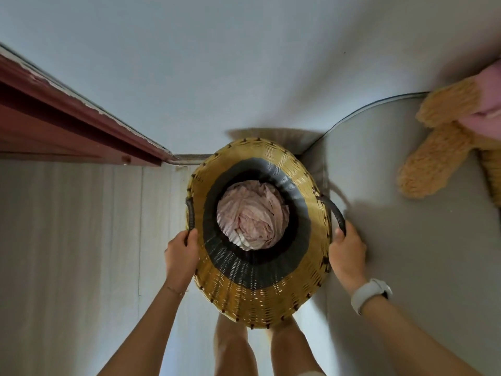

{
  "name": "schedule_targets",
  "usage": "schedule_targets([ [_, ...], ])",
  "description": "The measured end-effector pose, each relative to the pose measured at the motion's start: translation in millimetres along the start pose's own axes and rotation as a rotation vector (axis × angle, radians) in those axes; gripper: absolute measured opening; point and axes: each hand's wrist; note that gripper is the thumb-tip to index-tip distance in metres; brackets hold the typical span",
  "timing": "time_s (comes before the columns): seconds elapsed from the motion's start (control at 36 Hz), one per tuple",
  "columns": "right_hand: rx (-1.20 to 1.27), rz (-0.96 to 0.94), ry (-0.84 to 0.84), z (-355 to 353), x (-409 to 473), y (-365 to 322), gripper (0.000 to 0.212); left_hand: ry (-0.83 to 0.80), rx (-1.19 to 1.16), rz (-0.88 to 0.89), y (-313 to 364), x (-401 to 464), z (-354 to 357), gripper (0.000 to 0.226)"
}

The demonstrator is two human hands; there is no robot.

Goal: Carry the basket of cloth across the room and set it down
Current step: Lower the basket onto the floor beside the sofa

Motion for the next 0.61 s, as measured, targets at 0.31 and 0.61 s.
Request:
schedule_targets([
  [0.31, 0.103, -0.054, 0.189, 9.5, 15.6, -12.4, 0.029, 0.016, -0.165, 0.045, 15.0, 9.2, 18.6, 0.027],
  [0.61, -0.065, 0.035, 0.033, -2.1, 12.4, -26.7, 0.038, 0.121, -0.017, 0.057, 21.9, 21.1, 12.5, 0.034],
])
Point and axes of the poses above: each hand's wrist, its own x-axis towards the middle knuckle, its own z-axis out of the palm, y = z × x, and after that the axes turned 5 degrees about x, right-handed
